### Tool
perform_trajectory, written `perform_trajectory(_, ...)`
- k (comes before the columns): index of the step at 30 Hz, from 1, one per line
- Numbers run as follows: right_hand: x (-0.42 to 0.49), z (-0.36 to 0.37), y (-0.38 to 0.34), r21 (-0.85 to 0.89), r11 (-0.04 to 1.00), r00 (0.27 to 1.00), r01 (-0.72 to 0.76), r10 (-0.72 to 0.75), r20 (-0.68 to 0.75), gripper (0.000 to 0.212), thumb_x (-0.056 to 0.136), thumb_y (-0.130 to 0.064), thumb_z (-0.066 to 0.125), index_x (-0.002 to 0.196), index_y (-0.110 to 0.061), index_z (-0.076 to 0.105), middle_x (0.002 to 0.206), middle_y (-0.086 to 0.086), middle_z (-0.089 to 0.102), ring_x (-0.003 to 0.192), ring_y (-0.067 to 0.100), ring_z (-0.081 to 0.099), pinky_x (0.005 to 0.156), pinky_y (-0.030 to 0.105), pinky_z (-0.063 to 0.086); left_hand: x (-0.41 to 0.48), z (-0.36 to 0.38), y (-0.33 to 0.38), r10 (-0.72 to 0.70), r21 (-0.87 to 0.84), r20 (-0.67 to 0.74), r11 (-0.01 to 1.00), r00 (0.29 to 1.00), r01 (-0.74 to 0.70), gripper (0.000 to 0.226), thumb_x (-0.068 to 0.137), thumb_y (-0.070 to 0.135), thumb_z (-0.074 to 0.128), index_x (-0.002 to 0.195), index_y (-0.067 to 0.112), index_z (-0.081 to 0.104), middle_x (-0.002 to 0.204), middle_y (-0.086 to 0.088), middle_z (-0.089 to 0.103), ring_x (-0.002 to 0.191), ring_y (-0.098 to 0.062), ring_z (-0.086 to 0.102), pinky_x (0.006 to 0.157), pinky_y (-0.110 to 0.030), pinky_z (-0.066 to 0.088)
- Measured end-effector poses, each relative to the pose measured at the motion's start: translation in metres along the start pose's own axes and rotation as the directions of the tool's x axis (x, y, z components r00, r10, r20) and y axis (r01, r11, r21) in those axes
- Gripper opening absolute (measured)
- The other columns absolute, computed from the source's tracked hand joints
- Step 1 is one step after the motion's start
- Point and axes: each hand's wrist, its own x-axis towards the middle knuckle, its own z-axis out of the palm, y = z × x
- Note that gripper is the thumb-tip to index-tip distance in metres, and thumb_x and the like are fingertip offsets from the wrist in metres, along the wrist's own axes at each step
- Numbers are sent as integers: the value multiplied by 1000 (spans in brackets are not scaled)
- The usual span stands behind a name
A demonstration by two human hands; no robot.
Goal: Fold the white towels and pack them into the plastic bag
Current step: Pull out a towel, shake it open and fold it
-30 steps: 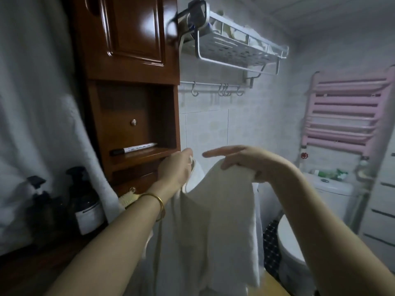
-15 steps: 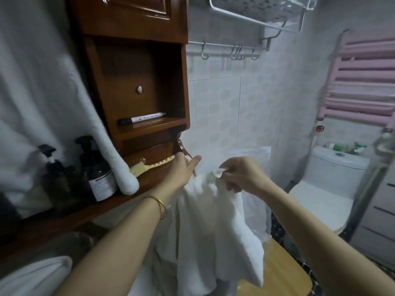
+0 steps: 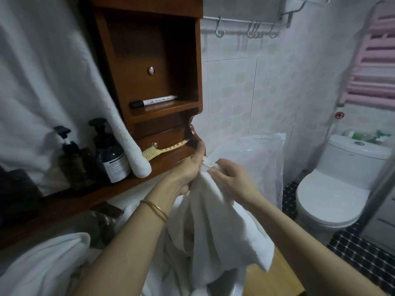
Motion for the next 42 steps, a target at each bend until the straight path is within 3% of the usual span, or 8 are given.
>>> perform_trajectory(2,-1,4,4,-6,1000,998,-25,24,-58,37,85,-24,58,54,-28,38,49,-13,32,48,2,29,44,13,25,-6,-4,-4,9,-145,166,989,986,15,65,92,60,34,110,2,59,104,-16,68,101,-25,65,89,-34,52)
perform_trajectory(5,-3,4,9,-12,998,993,-64,63,-102,41,87,-29,58,53,-28,35,50,-11,27,49,5,26,44,17,24,-11,-9,-15,102,-217,239,975,966,-49,51,101,37,35,128,-4,48,128,-24,56,121,-29,54,108,-41,39)
perform_trajectory(14,-9,6,3,35,997,987,-62,67,-146,47,87,-33,60,46,-31,36,46,-13,26,47,5,25,43,15,22,-22,-8,-23,331,187,-54,930,942,-316,25,100,32,42,114,22,60,111,2,66,108,-15,61,92,-36,53)
perform_trajectory(22,-7,7,-2,-56,997,969,-56,41,-242,53,86,-34,60,50,-23,23,45,-7,23,49,9,21,46,24,18,-32,-5,-19,370,229,24,902,929,-366,40,89,50,54,126,35,52,125,12,58,117,-6,54,97,-36,50)
perform_trajectory(28,-1,4,-1,-72,993,983,-90,77,-170,44,82,-32,57,53,-21,25,48,-9,24,47,7,23,41,20,22,-28,-10,-10,424,368,35,836,905,-406,29,89,11,58,112,26,64,101,6,65,94,-5,60,75,-17,50)
perform_trajectory(34,11,-32,-3,16,999,995,-43,41,95,30,91,-26,59,63,-21,51,62,-11,42,60,7,38,57,26,29,-24,-4,21,676,603,-66,613,734,-510,22,88,7,48,94,22,63,90,5,65,81,-10,58,63,-25,45)
perform_trajectory(38,25,-70,5,-216,975,984,-58,93,155,37,92,-27,58,80,7,53,72,3,45,66,12,40,60,29,30,-19,-5,63,786,667,-109,512,608,-542,21,90,9,46,95,24,60,91,1,65,80,-14,58,63,-30,46)
perform_trajectory(42,30,-103,21,-585,801,974,-130,214,77,30,93,-34,53,86,-5,56,80,5,59,73,22,51,63,35,36,-15,0,116,854,629,-112,457,508,-629,24,89,2,39,92,19,56,85,-7,59,71,-21,57,60,-36,49)
